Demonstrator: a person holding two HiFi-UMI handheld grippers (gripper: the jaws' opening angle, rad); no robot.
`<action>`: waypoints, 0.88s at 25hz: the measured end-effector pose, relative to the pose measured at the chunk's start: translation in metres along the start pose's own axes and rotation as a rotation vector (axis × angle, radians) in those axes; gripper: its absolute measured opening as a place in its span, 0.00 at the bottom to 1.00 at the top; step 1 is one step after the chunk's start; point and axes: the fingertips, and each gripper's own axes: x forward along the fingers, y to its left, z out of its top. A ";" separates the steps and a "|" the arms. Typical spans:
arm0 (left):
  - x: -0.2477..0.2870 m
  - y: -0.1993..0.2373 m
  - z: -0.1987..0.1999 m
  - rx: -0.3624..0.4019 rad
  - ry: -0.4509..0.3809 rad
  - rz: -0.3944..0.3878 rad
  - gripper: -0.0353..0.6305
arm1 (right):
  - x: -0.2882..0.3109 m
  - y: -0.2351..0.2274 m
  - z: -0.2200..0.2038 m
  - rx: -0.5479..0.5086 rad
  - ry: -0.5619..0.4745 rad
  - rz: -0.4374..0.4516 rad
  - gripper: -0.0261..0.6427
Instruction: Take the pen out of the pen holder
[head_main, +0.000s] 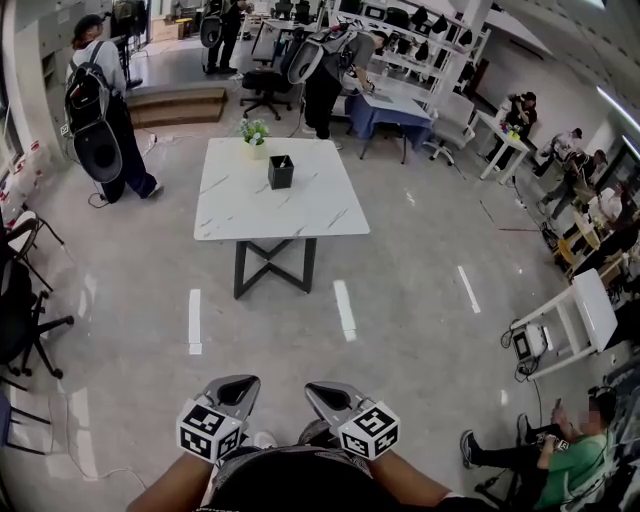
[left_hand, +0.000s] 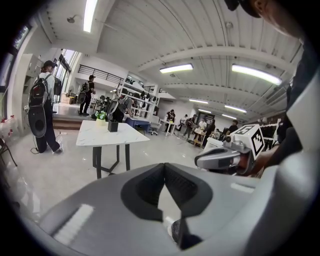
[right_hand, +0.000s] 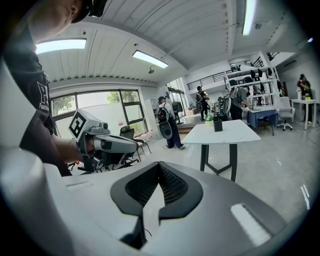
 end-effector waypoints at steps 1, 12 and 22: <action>0.000 0.001 0.000 -0.002 0.000 -0.003 0.14 | 0.001 0.000 0.001 0.000 0.001 -0.003 0.04; 0.016 0.019 0.003 -0.001 0.003 -0.005 0.14 | 0.026 -0.015 0.010 -0.003 0.001 0.011 0.04; 0.070 0.053 0.048 0.004 -0.001 0.010 0.14 | 0.063 -0.079 0.052 -0.002 -0.024 0.027 0.04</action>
